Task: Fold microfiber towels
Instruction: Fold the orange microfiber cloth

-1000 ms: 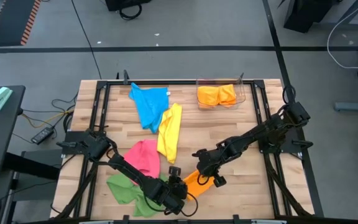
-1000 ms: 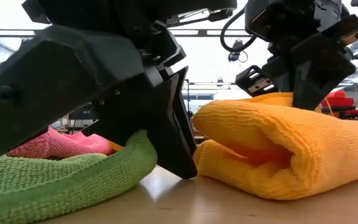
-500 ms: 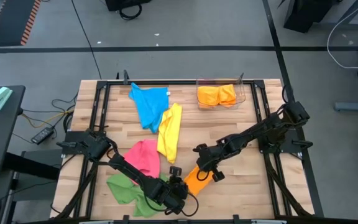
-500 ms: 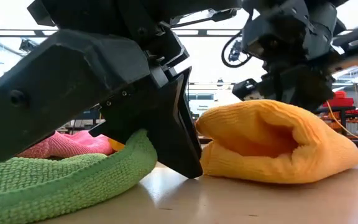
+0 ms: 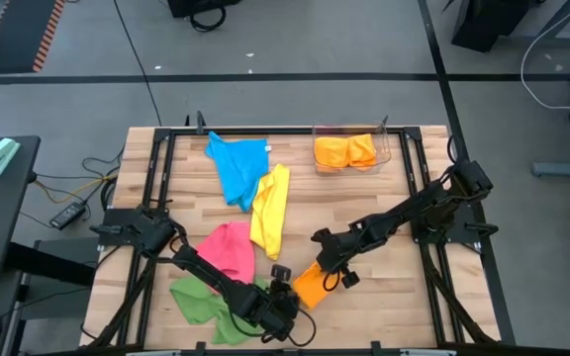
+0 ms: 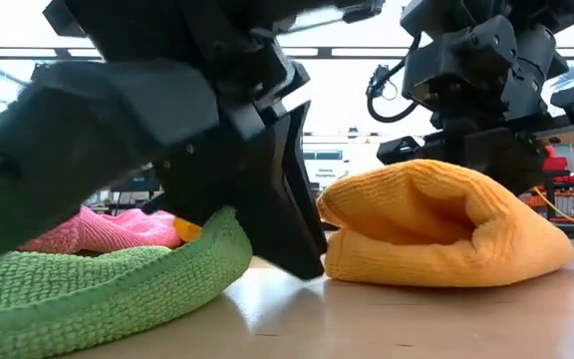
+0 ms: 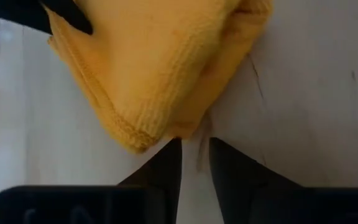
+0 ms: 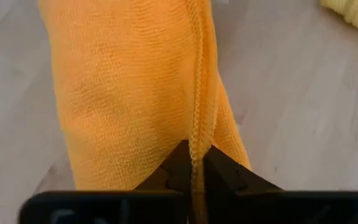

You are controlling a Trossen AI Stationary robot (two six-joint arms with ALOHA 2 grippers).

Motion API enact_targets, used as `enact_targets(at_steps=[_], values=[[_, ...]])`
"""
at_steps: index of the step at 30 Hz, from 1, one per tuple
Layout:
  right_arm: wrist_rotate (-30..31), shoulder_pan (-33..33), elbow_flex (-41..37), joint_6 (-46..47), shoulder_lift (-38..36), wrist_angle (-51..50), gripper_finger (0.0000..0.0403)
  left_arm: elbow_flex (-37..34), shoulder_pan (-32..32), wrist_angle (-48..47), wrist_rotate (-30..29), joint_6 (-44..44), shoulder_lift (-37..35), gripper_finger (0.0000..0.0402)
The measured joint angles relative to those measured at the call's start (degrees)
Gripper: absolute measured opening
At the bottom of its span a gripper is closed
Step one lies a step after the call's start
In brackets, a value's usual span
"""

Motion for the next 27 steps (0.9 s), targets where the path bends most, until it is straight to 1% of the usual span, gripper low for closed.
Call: enact_targets(at_steps=[5, 8, 12, 17, 21, 23, 27], values=[[1.4, 0.0, -0.8, 0.6, 0.0, 0.6, 0.0097, 2.6, -1.1, -1.8, -1.4, 3.0, -0.6, 0.008], [1.5, 0.3, -0.9, 1.6, 0.0, 0.5, 0.0136, 5.3, -1.6, -6.3, -1.3, 3.1, -0.6, 0.0075], [1.5, 0.4, -0.9, 2.6, 0.0, 0.3, 0.0176, 8.2, -1.6, -7.6, -2.5, 3.2, -0.6, 0.007], [1.6, 0.4, -0.9, 3.3, 0.0, 0.4, 0.0203, 9.0, -0.5, -5.0, -6.7, 1.6, -0.6, 0.0065], [1.6, 0.3, -0.9, 3.8, 0.0, 0.5, 0.0209, 8.9, 1.9, -2.5, -7.0, -2.8, -0.6, 0.0065], [1.5, 0.3, -0.9, 3.9, 0.0, 0.5, 0.0209, 9.0, 3.2, -1.6, -4.7, -4.4, 0.0, 0.0067], [1.5, 0.3, -0.9, 4.4, 0.0, 0.6, 0.021, 9.0, 4.8, -1.0, 3.2, -4.7, 2.2, 0.007]])
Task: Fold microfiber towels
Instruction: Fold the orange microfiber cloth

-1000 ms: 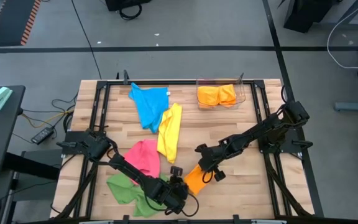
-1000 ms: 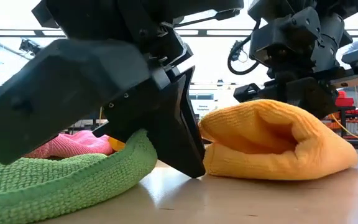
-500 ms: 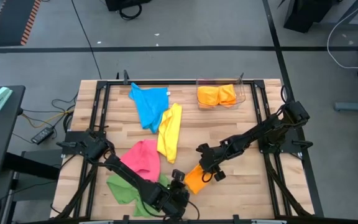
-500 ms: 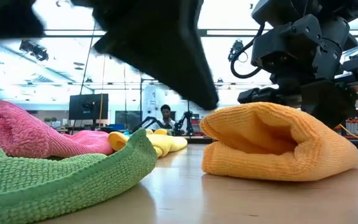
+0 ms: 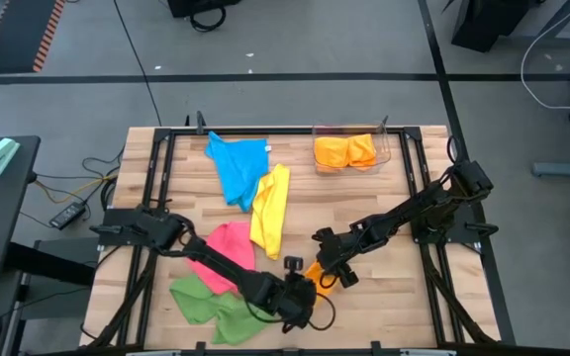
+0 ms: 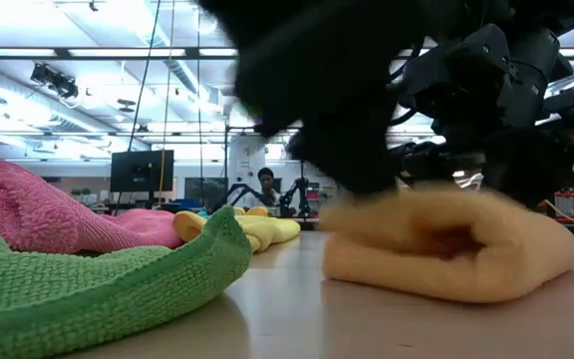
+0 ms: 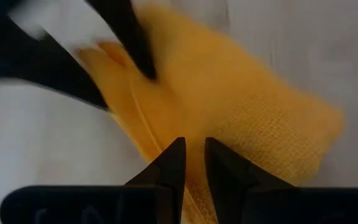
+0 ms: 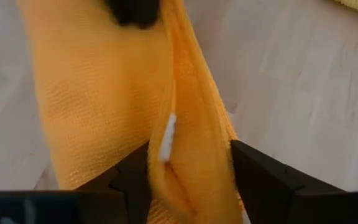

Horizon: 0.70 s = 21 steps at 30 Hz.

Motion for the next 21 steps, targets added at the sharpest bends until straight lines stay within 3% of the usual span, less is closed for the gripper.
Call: enact_targets(at_steps=[6, 12, 16, 21], values=[[-0.2, 0.0, 1.5, 2.0, -1.2, -2.9, 0.021, 0.0, 0.0, -0.5, 2.2, 0.0, 2.2, 0.0059], [0.6, -0.4, 4.5, 1.5, -7.1, -9.2, 0.021, 0.0, -0.4, -0.9, 2.1, 0.4, 2.3, 0.0048], [-1.6, 0.9, 3.2, 2.3, -10.6, -4.2, 0.021, 0.0, -0.4, -1.8, 2.3, -1.2, 2.3, 0.0046], [-4.2, 3.9, -4.7, 4.9, -10.2, 12.5, 0.0209, 0.0, -0.6, -3.1, 2.3, -2.6, 2.3, 0.0047]])
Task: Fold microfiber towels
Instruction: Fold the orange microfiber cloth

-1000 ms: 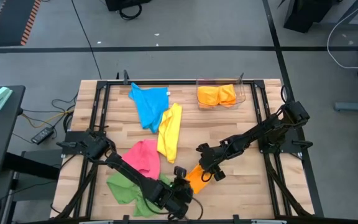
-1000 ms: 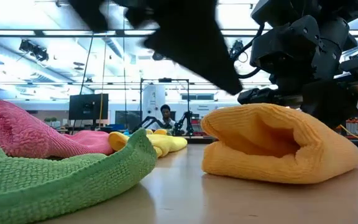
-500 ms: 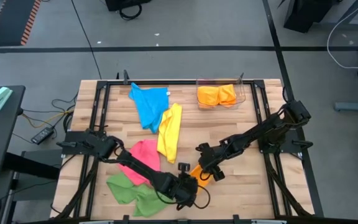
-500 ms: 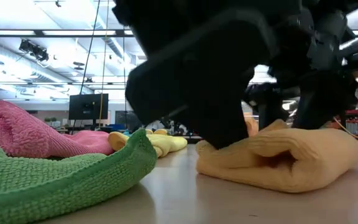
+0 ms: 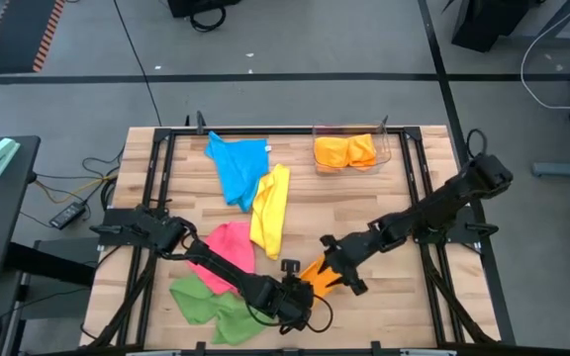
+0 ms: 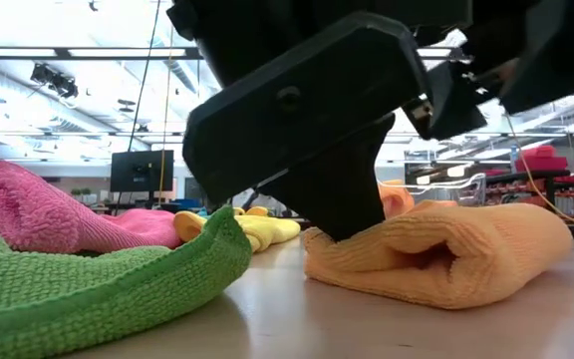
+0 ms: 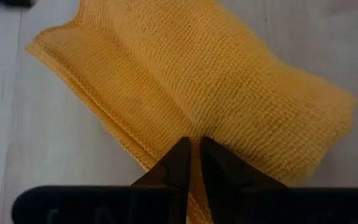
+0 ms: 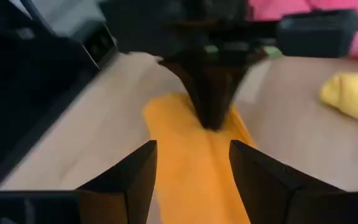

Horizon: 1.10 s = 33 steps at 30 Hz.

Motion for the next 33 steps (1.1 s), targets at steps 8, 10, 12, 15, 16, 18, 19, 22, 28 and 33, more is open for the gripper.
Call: enact_targets(at_steps=[8, 10, 12, 15, 16, 18, 19, 22, 28, 33], values=[[4.5, 0.1, -10.9, 5.5, 4.8, 15.7, 0.0209, 0.0, -0.3, 0.3, 0.0, 0.0, 0.0, 0.0039], [4.7, -0.7, -11.5, 7.7, 6.9, 15.4, 0.0209, 0.0, -0.3, 0.4, 0.0, -0.1, 0.0, 0.004], [4.7, -1.0, -11.7, 9.6, 8.5, 16.4, 0.0209, 0.0, -0.4, 0.5, 0.0, -0.2, 0.0, 0.0042], [4.8, -1.0, -11.4, 10.1, 10.0, 16.9, 0.0209, -0.1, -0.4, 0.5, 0.1, 0.0, 0.0, 0.0045], [4.8, -1.0, -11.4, 10.2, 10.0, 16.8, 0.0209, -0.1, -0.6, 0.0, 0.1, 0.3, -0.4, 0.0045], [4.8, -0.9, -11.4, 10.5, 9.8, 16.7, 0.0209, -0.3, -0.8, -0.9, 0.3, 1.4, -1.7, 0.0044], [4.9, -0.9, -11.4, 10.6, 9.5, 16.6, 0.0209, -0.3, -1.0, -1.2, 0.3, 1.9, -2.5, 0.0043], [4.8, -0.9, -11.3, 10.9, 9.5, 16.3, 0.0209, -0.2, -1.3, -0.5, -0.8, 2.1, -5.3, 0.0038], [5.0, -0.9, -11.2, 11.5, 9.6, 16.4, 0.0209, -0.1, 0.1, 7.2, -1.9, 1.4, -3.4, 0.0038], [5.0, -0.9, -11.2, 11.9, 9.4, 16.1, 0.0209, -0.2, 0.7, 4.0, 2.0, -0.5, -0.3, 0.0042]])
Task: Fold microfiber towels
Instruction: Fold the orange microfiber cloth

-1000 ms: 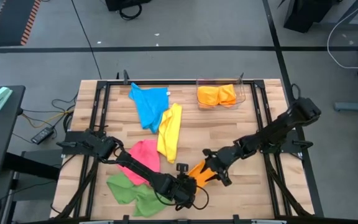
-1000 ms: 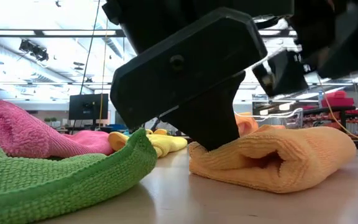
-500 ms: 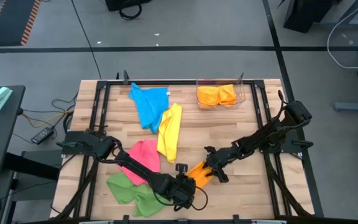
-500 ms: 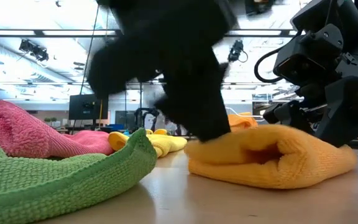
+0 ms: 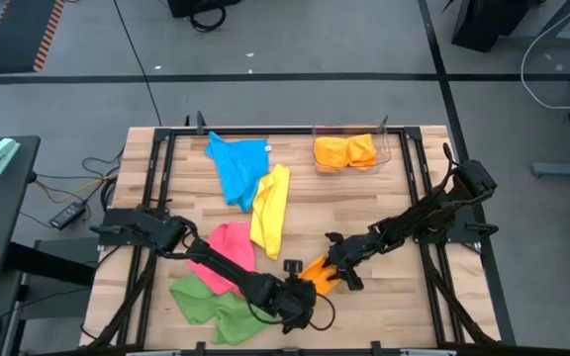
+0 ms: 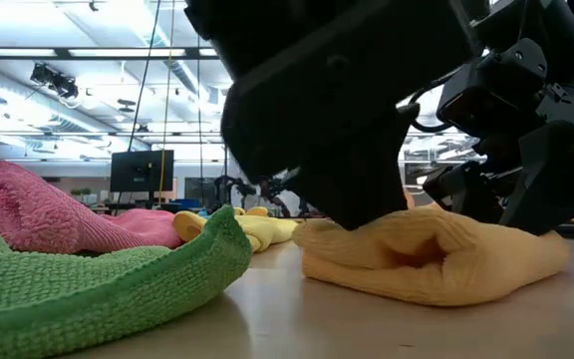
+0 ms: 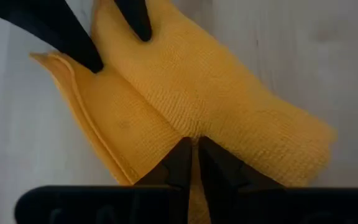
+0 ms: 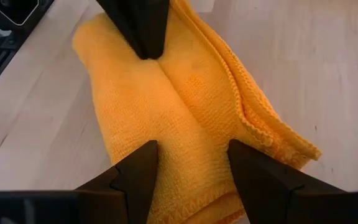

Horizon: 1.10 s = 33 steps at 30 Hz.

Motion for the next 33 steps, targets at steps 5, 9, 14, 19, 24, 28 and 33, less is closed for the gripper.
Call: enact_targets(at_steps=[5, 9, 14, 19, 24, 28, 33], values=[[0.0, 0.0, 0.0, 0.1, 0.0, -0.6, 0.0209, 0.2, -0.6, -4.1, 1.8, -2.5, -0.1, 0.0034], [-0.2, 0.0, 0.0, 0.1, 0.0, -1.0, 0.0209, 0.1, -1.7, -9.2, 2.4, -2.9, -1.8, 0.0025], [-0.2, 0.0, 0.0, 0.1, 0.0, -1.1, 0.0209, 0.0, -2.6, -13.8, 3.2, -4.0, -3.0, 0.0017], [-0.2, 0.0, 0.0, 0.1, 0.0, -1.1, 0.0209, 0.0, -2.9, -8.7, 2.1, -2.3, -4.7, 0.0019], [-0.2, 0.0, 0.1, 0.2, 0.0, -1.3, 0.0209, 0.0, -2.1, -1.0, 0.4, 3.0, -4.8, 0.0028], [-0.2, 0.0, 0.3, 0.3, 0.0, -1.4, 0.0209, 0.0, -0.7, 4.2, -1.2, 3.3, -4.8, 0.0036], [-0.2, 0.0, 0.3, 0.2, 0.0, -1.4, 0.0209, 0.1, 2.1, 6.7, -1.6, -0.5, -3.1, 0.0091]])
